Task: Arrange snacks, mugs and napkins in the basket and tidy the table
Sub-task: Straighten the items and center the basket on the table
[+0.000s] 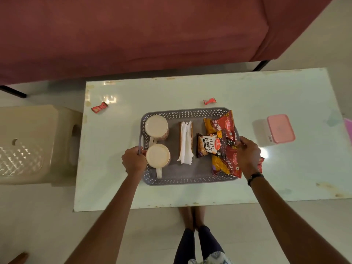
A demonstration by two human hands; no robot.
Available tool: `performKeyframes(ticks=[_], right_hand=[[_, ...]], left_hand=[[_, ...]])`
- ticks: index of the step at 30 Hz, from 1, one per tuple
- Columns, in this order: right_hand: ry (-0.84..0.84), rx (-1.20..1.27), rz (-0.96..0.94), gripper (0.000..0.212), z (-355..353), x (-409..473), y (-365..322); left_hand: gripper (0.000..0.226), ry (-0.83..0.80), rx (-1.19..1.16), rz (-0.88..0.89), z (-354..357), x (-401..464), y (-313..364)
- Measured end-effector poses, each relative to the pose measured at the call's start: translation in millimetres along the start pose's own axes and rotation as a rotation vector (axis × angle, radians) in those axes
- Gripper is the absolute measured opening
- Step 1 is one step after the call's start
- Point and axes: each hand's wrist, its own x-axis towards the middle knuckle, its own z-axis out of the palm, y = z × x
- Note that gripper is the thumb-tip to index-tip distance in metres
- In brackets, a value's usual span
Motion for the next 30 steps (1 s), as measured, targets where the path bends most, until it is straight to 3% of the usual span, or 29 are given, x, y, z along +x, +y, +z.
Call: performKeyframes(ticks=[16,20,23,25,30], right_hand=[[-0.065,-0.001,0.024,0.027,-2.6,21.9,-1.3],[-0.102,-0.063,-0.042,0.03,-12.5,16.0,-5.0],[-0.052,-0.122,-0.145,0.034,-25.9,10.5,1.1],[-0.003,-0.172,-0.196,0.035,-38.9,12.0,8.2],[0.06,-0.286,-0.212,0.044,-80.6,46.8,31.7]], left_hand=[[0.023,-0.057,0.009,0.035,8.6,8.6,-2.4],[0.04,0.12,0.044,0.081,14.6,-13.3,11.3],[0.047,0.226,0.037,0.302,31.1,-50.3,31.7],[0.041,0.174,-0.027,0.411,49.8,-77.2,50.8],[0.031,-0.172,-0.266,0.475,112.4,-137.1,112.4]])
